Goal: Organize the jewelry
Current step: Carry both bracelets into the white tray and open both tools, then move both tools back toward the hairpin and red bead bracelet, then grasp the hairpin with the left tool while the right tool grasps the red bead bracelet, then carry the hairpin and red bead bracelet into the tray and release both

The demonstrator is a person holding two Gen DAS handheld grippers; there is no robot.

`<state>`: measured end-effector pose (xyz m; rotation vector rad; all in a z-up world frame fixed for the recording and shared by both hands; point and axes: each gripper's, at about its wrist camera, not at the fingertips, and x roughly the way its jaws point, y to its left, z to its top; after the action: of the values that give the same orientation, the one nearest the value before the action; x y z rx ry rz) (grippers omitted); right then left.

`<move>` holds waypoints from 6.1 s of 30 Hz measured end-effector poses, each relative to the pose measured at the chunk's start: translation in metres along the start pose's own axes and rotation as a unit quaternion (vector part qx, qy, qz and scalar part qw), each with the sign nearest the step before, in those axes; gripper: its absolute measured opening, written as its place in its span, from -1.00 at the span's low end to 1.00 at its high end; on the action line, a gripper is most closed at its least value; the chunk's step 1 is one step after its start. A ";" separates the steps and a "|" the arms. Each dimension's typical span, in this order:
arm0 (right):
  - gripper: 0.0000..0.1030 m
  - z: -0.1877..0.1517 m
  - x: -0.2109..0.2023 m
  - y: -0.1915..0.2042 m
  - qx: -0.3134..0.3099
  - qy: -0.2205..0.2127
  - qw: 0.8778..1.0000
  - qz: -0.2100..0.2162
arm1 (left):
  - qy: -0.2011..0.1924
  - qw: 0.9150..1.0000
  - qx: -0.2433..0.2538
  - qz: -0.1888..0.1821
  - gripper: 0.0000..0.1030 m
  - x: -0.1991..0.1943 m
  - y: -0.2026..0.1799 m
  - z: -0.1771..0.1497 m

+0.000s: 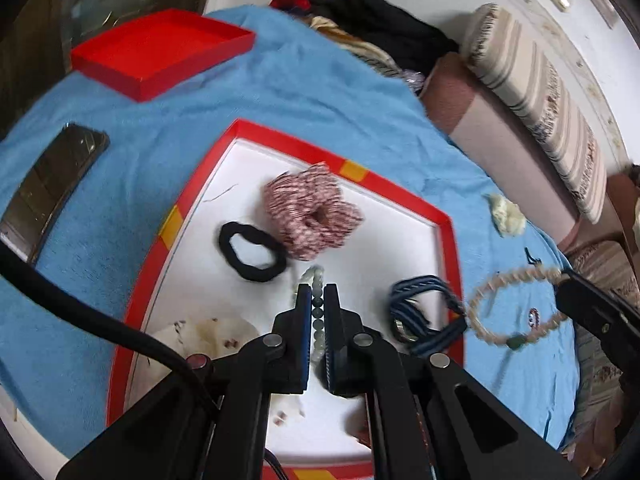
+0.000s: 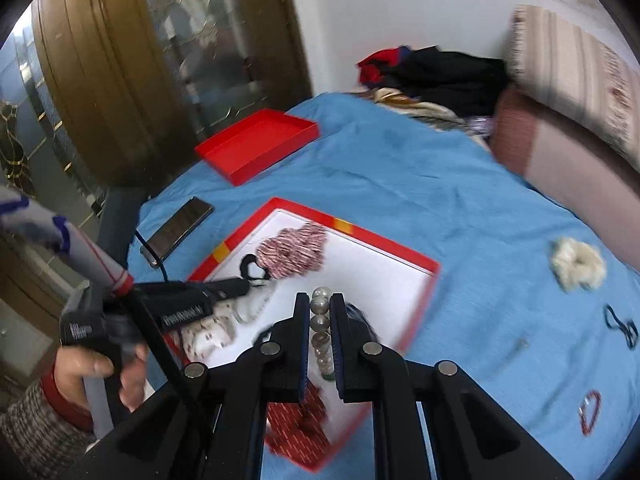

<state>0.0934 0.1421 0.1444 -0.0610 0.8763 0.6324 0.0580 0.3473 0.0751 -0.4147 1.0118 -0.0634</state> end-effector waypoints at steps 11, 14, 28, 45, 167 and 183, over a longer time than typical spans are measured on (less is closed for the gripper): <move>-0.79 0.012 0.104 -0.015 0.059 0.067 0.995 0.047 | -0.009 0.999 -0.009 0.032 -0.90 0.004 0.015 0.000; -0.78 0.010 0.111 -0.029 0.072 0.072 0.994 0.038 | -0.019 0.999 -0.002 0.041 -0.90 -0.002 0.012 0.001; -0.37 -0.009 0.046 -0.067 0.083 0.026 0.996 -0.004 | -0.068 0.993 0.027 0.092 -0.31 -0.046 -0.020 -0.012; -0.33 -0.137 -0.060 -0.151 0.182 0.006 0.981 -0.073 | -0.063 0.990 0.095 0.078 -0.03 -0.054 -0.123 -0.069; -0.83 -0.006 0.075 -0.089 0.089 0.032 0.995 -0.021 | 0.019 0.997 0.075 0.017 -0.94 0.078 -0.072 0.062; -0.39 -0.009 0.035 -0.091 0.086 -0.001 0.996 -0.034 | -0.026 0.998 0.053 0.019 -0.09 0.025 -0.079 0.049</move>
<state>0.1527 0.0824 0.0945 0.0652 0.9207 0.4913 0.1231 0.2837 0.1065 -0.2977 0.9611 -0.0714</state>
